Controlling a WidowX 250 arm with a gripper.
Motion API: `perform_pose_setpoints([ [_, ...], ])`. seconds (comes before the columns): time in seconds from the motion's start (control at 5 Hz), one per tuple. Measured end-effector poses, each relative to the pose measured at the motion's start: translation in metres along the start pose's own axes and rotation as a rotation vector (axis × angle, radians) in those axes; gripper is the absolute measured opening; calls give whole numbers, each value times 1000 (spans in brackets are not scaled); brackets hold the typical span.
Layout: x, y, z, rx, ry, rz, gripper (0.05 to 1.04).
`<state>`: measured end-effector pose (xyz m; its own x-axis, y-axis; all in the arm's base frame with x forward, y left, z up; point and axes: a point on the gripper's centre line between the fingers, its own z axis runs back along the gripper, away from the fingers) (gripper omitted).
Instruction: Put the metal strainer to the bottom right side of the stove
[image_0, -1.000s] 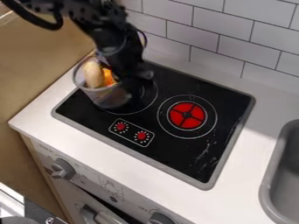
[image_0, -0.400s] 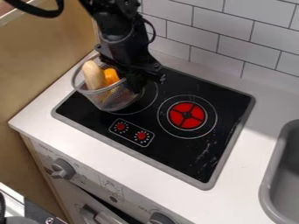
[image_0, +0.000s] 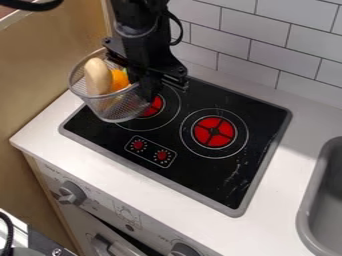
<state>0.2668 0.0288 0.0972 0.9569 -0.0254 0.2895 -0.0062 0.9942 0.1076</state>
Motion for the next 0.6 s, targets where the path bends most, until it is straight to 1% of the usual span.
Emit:
perform_pose_setpoints([
  [0.2,-8,-3,15,33,31,2,56],
  [0.4,-11,-11,25,62,39,25,56],
  [0.6,-20,-22,32,89,37,52,56],
])
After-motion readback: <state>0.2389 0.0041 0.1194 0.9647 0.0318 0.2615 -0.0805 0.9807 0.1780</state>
